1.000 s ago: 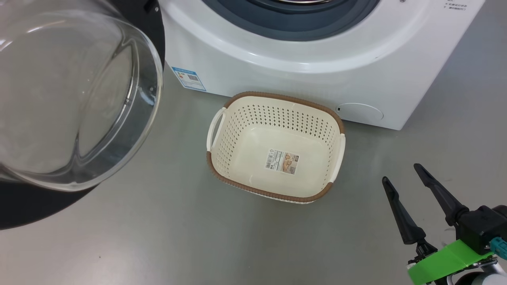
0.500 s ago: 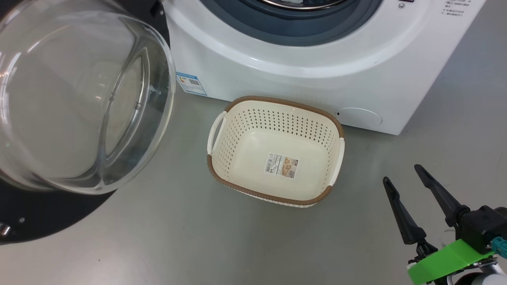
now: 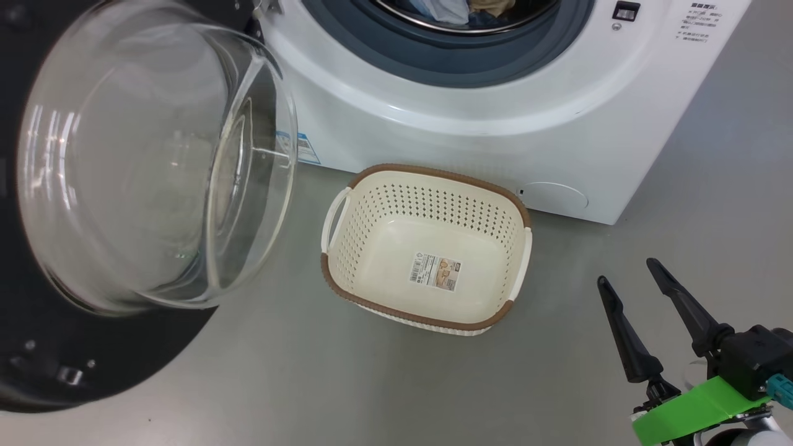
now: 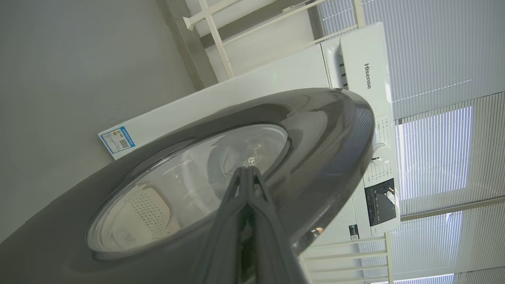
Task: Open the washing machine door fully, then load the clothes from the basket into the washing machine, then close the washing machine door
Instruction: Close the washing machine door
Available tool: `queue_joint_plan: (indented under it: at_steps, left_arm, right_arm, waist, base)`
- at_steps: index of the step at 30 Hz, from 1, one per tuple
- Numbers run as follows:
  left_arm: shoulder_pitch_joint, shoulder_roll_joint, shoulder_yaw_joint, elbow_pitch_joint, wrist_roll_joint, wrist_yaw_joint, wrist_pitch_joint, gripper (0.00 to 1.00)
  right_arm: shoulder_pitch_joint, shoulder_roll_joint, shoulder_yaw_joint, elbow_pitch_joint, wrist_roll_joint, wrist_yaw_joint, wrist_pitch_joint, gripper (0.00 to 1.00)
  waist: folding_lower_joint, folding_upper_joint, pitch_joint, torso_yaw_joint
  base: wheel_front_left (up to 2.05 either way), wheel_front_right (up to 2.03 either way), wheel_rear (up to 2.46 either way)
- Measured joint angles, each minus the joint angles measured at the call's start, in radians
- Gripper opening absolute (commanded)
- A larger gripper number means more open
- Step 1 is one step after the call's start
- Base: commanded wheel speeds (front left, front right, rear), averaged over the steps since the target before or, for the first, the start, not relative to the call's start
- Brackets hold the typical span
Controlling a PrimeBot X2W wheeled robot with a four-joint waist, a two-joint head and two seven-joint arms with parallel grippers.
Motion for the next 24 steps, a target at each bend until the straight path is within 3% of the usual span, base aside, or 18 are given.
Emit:
queue_joint_plan:
  at_steps: [15, 24]
  left_arm:
    - [0.076, -0.053, -0.079, -0.202, -0.010, -0.008, 0.073, 0.00]
    - [0.094, -0.093, -0.130, -0.255, -0.017, -0.016, 0.090, 0.00]
  right_arm:
    - [0.001, 0.039, -0.010, 0.035, 0.000, 0.000, -0.043, 1.00]
    - [0.001, 0.060, -0.004, 0.054, 0.000, 0.000, -0.062, 1.00]
  waist:
    - [0.0000, 0.0000, -0.031, -0.068]
    - [0.0000, 0.0000, -0.050, -0.132]
  base:
    - [0.00, 0.00, 0.00]
    - [0.00, 0.00, 0.00]
